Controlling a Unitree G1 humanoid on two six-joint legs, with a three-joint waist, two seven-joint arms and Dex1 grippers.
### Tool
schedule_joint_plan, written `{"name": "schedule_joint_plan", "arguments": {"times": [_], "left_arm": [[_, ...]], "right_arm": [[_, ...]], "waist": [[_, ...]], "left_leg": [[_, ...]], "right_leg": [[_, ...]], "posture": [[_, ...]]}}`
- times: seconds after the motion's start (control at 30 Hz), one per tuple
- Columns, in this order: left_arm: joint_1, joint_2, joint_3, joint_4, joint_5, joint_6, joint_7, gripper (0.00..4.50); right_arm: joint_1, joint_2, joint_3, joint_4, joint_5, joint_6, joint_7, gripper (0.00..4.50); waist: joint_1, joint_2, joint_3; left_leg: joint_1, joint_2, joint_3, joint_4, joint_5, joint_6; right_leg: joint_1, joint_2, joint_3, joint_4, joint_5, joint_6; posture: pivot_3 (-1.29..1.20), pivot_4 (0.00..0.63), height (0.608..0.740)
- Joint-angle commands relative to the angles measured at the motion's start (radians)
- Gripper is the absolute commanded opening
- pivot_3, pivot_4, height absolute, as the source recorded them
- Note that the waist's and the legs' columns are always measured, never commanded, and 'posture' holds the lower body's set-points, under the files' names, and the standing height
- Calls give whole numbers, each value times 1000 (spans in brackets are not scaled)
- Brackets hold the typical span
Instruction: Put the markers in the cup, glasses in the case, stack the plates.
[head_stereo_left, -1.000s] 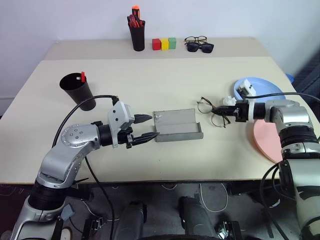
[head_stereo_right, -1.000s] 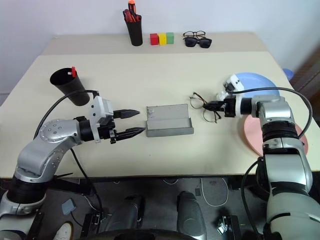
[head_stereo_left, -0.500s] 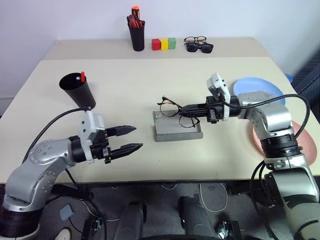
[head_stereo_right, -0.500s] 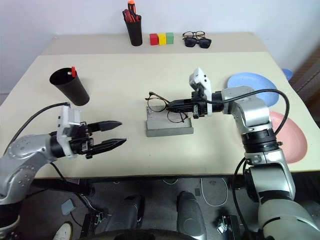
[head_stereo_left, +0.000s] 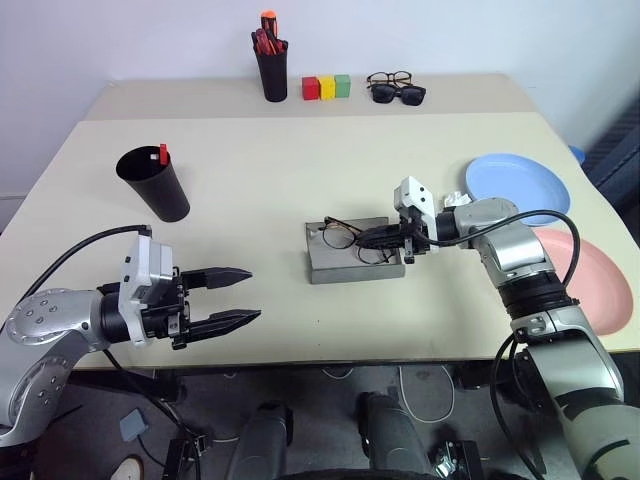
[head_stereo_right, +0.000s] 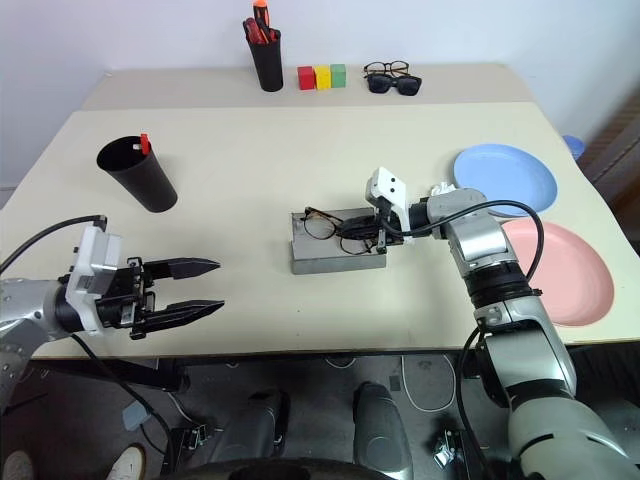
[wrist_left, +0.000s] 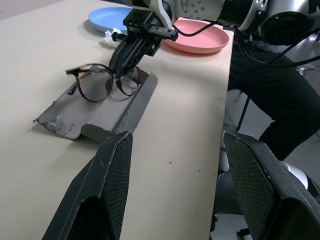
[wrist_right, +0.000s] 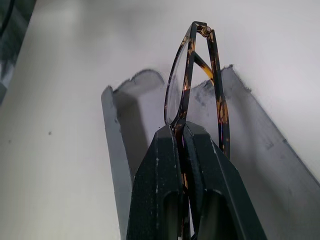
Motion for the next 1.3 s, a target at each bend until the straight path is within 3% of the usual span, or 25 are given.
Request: {"name": "schedule_joint_plan", "arguments": {"times": [0.03, 0.1, 0.3, 0.47, 0.6, 0.73, 0.8, 1.03, 1.3], "left_arm": [[4, -1, 10, -31, 10, -27, 19, 2955], [-5, -5, 5, -26, 7, -24, 32, 2955], [-87, -31, -34, 38, 28, -12, 108, 2955], [-221, -91, -112, 126, 111, -10, 229, 2955], [-417, -171, -272, 310, 300, -16, 358, 2955], [-563, -254, -363, 487, 407, -42, 398, 1212], [-656, -318, -415, 602, 484, -78, 439, 114], [-948, -494, -488, 1044, 659, -226, 526, 48], [-1200, -552, -597, 1583, 832, -543, 342, 48]], "right_arm": [[-25, -23, -2, -14, -5, -9, 33, 342], [-27, -29, -1, -17, -9, -5, 42, 952], [-17, -53, -29, -57, -7, 20, 20, 3673], [26, -107, -117, -192, 72, 133, -15, 3673], [251, -229, -272, -477, 138, 211, -80, 3673], [556, -279, -431, -717, 150, 184, -165, 3731], [736, -268, -516, -820, 129, 157, -215, 3731], [1111, -134, -689, -1027, 172, 65, -336, 3731], [1193, -63, -766, -1011, 177, -59, -430, 3731]], "waist": [[0, 0, 0], [0, 0, 0], [1, 0, 0], [7, 1, 1], [33, 1, 0], [52, 0, 0], [48, 0, 0], [52, -4, 1], [33, -5, 2]], "left_leg": [[0, 0, 0, 0, 0, 0], [0, 0, 0, 0, 0, 0], [0, 0, 0, 0, 0, 0], [0, 0, 0, 0, 0, 0], [0, 0, -1, 0, 0, 0], [-2, -1, -1, 0, 0, 0], [-2, -1, 1, 0, 0, 1], [0, -1, 0, 3, 0, 0], [-1, -1, 0, 2, 0, 0]], "right_leg": [[0, 0, 0, 0, 0, 0], [0, 0, 0, 0, 0, 0], [0, 0, 0, 0, 0, 0], [0, 0, 0, 0, 2, 3], [1, 0, -1, -1, 2, 4], [1, 0, -1, -3, 1, 5], [0, -1, 0, -3, 1, 5], [4, -1, 0, -2, -1, 8], [3, -1, -1, -3, 0, 9]], "posture": [[0, 150, 740], [0, 150, 740], [0, 150, 740], [0, 150, 740], [0, 150, 740], [0, 150, 740], [0, 150, 740], [0, 150, 740], [0, 150, 740]]}}
